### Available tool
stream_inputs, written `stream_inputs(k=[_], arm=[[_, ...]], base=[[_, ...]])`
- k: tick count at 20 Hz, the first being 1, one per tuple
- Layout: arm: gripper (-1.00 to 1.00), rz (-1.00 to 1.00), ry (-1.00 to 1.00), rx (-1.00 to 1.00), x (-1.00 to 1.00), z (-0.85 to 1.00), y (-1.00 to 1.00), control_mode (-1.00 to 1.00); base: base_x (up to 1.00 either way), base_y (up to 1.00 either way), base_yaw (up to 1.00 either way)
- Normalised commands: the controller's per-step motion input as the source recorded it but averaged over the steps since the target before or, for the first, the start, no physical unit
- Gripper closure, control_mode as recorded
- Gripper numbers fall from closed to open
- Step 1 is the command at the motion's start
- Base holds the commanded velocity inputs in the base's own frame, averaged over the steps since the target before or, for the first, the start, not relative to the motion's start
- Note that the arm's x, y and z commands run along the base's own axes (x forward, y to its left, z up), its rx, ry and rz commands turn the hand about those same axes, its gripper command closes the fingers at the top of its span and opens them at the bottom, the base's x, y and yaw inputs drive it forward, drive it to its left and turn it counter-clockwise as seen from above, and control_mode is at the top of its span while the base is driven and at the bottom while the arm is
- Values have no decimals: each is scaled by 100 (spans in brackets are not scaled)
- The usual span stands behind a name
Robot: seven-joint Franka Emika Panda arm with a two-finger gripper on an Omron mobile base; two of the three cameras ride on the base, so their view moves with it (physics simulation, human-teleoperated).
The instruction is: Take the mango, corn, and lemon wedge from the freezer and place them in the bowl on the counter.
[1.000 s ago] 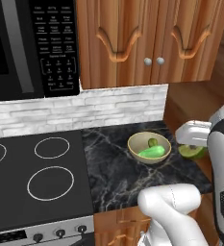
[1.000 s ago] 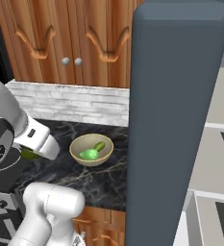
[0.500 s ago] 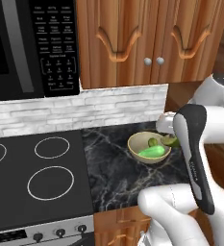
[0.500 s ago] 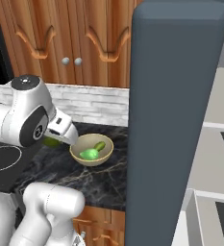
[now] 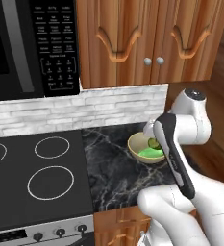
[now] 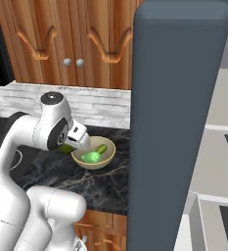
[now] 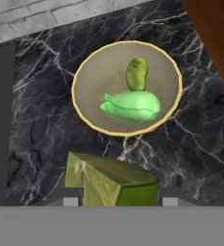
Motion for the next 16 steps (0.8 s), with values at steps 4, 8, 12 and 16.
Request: stream_inputs(k=[4, 8, 12, 16], arm=[[100, 0, 0, 0, 82, -47, 0, -100], [100, 1, 0, 0, 74, -48, 0, -100], [100, 0, 0, 0, 80, -17, -2, -100], [100, 0, 1, 0, 78, -19, -1, -100]], base=[[0, 0, 0], [0, 0, 0], [0, 0, 0], [0, 0, 0]])
